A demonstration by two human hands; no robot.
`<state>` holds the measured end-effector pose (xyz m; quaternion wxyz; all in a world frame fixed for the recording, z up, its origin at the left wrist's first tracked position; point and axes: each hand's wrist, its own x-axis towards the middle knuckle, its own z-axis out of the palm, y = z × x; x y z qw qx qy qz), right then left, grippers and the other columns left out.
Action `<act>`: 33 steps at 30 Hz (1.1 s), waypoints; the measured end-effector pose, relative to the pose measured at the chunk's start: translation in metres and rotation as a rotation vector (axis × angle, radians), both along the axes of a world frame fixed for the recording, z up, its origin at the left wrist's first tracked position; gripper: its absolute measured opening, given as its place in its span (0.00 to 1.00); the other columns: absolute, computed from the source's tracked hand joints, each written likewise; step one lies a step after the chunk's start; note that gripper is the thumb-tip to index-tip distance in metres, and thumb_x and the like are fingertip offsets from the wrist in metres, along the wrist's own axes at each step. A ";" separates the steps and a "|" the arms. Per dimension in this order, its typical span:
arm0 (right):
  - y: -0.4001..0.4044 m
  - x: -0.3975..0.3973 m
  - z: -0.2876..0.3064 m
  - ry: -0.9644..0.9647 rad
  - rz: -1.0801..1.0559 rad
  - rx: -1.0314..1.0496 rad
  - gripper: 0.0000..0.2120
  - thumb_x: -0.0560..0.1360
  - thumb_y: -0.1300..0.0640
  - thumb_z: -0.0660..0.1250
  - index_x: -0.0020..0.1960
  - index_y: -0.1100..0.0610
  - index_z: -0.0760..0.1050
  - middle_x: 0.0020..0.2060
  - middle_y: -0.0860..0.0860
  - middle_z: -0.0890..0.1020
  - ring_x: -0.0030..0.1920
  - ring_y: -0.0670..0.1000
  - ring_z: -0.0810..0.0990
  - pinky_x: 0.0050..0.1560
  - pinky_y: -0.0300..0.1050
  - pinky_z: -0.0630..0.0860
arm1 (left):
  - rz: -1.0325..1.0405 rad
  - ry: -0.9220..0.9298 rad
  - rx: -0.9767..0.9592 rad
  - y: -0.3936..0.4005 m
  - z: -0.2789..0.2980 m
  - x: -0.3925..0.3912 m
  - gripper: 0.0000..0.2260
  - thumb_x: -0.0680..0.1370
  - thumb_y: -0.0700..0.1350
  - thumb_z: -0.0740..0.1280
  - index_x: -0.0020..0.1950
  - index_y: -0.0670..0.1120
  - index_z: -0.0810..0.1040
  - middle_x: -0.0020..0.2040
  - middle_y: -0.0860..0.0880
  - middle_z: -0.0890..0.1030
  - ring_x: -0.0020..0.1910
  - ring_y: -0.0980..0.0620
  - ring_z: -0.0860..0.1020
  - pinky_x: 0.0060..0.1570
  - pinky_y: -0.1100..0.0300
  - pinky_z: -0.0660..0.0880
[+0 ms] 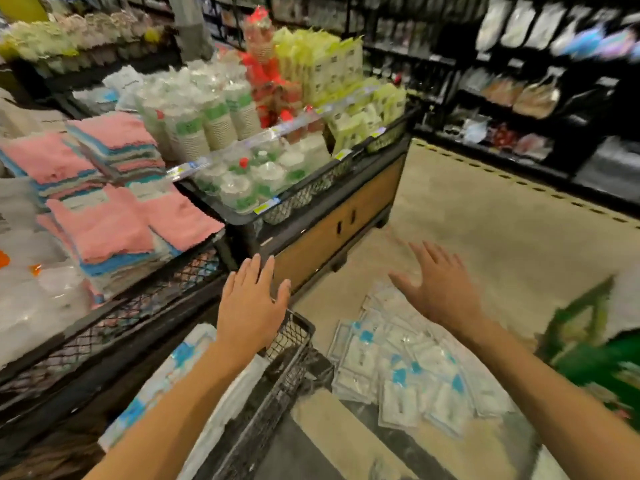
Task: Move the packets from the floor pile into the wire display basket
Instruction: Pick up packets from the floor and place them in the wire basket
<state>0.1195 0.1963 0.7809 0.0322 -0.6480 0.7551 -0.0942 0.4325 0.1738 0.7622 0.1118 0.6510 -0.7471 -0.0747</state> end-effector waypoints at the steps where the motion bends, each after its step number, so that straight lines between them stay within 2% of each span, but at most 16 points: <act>1: 0.012 -0.017 0.001 -0.001 -0.043 -0.005 0.37 0.79 0.31 0.57 0.81 0.51 0.61 0.80 0.54 0.65 0.79 0.58 0.62 0.79 0.56 0.54 | -0.039 -0.008 0.000 -0.001 0.000 -0.017 0.30 0.84 0.62 0.50 0.83 0.50 0.57 0.83 0.47 0.58 0.82 0.48 0.55 0.80 0.47 0.55; 6: 0.066 -0.101 -0.010 -0.022 -0.215 -0.015 0.36 0.80 0.33 0.59 0.80 0.53 0.63 0.78 0.54 0.68 0.78 0.58 0.63 0.78 0.55 0.55 | -0.211 -0.056 -0.001 -0.005 -0.008 -0.107 0.29 0.85 0.61 0.52 0.83 0.49 0.59 0.82 0.46 0.61 0.82 0.47 0.57 0.79 0.47 0.57; 12: 0.112 -0.211 -0.029 -0.017 -0.336 0.002 0.37 0.79 0.30 0.54 0.79 0.53 0.64 0.76 0.54 0.70 0.77 0.58 0.65 0.78 0.59 0.59 | -0.327 -0.036 0.038 0.003 -0.022 -0.232 0.29 0.85 0.59 0.53 0.83 0.48 0.58 0.83 0.46 0.58 0.82 0.47 0.55 0.80 0.48 0.53; 18: 0.150 -0.303 -0.058 -0.026 -0.449 0.032 0.38 0.79 0.29 0.54 0.79 0.54 0.65 0.77 0.55 0.70 0.77 0.59 0.65 0.79 0.59 0.59 | -0.415 -0.062 0.049 0.014 -0.042 -0.327 0.28 0.85 0.58 0.53 0.82 0.46 0.60 0.81 0.45 0.63 0.80 0.46 0.60 0.79 0.48 0.57; 21: 0.165 -0.335 -0.075 -0.041 -0.521 0.113 0.39 0.79 0.29 0.54 0.82 0.52 0.58 0.80 0.53 0.63 0.80 0.57 0.60 0.81 0.58 0.54 | -0.452 -0.081 0.106 0.014 -0.058 -0.357 0.29 0.85 0.60 0.52 0.83 0.47 0.57 0.82 0.46 0.61 0.81 0.47 0.59 0.80 0.48 0.55; 23: 0.171 -0.350 -0.089 -0.059 -0.573 0.145 0.40 0.79 0.29 0.54 0.83 0.51 0.55 0.82 0.53 0.61 0.81 0.57 0.58 0.82 0.57 0.51 | -0.468 -0.102 0.131 0.010 -0.075 -0.371 0.30 0.84 0.60 0.52 0.83 0.46 0.57 0.81 0.46 0.62 0.81 0.46 0.60 0.79 0.46 0.57; 25: 0.175 -0.358 -0.104 -0.050 -0.601 0.173 0.41 0.79 0.28 0.52 0.83 0.52 0.55 0.81 0.53 0.61 0.81 0.57 0.58 0.81 0.59 0.54 | -0.480 -0.113 0.171 0.004 -0.089 -0.381 0.31 0.84 0.61 0.52 0.82 0.45 0.59 0.81 0.45 0.64 0.80 0.45 0.61 0.78 0.45 0.60; 30: 0.176 -0.363 -0.150 -0.100 -0.696 0.257 0.42 0.79 0.28 0.52 0.83 0.52 0.55 0.82 0.54 0.61 0.81 0.57 0.58 0.81 0.58 0.54 | -0.512 -0.140 0.279 -0.016 -0.136 -0.395 0.33 0.83 0.63 0.48 0.84 0.45 0.52 0.83 0.44 0.56 0.82 0.45 0.55 0.81 0.49 0.53; 33: 0.171 -0.361 -0.182 -0.106 -0.727 0.269 0.41 0.79 0.29 0.55 0.82 0.53 0.57 0.80 0.55 0.64 0.80 0.58 0.61 0.80 0.59 0.56 | -0.534 -0.154 0.325 -0.036 -0.178 -0.394 0.34 0.82 0.65 0.45 0.83 0.46 0.55 0.82 0.43 0.60 0.81 0.43 0.59 0.79 0.45 0.58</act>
